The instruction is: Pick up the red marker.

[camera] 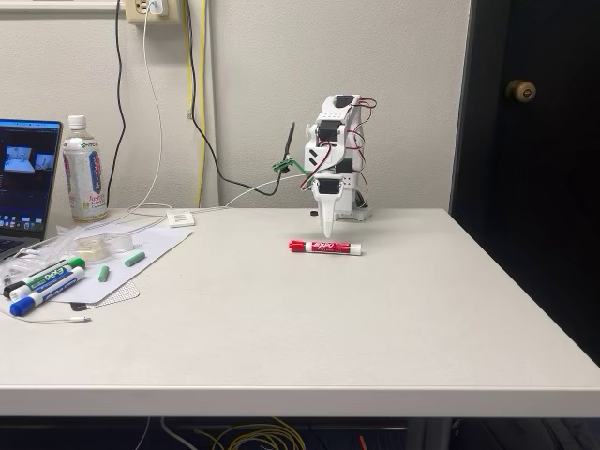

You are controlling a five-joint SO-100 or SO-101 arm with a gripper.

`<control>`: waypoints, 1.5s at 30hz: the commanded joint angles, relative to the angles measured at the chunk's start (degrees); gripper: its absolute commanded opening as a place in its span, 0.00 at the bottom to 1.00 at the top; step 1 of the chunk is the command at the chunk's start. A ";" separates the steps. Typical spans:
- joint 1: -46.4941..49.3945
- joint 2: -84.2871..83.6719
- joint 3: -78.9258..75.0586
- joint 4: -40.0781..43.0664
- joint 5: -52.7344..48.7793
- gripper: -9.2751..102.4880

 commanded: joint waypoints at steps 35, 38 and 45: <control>-0.09 -9.58 -2.90 -1.76 -1.32 0.29; -0.18 -9.84 -2.81 -2.02 -1.23 0.27; -0.35 -10.46 -2.99 -1.93 -1.32 0.24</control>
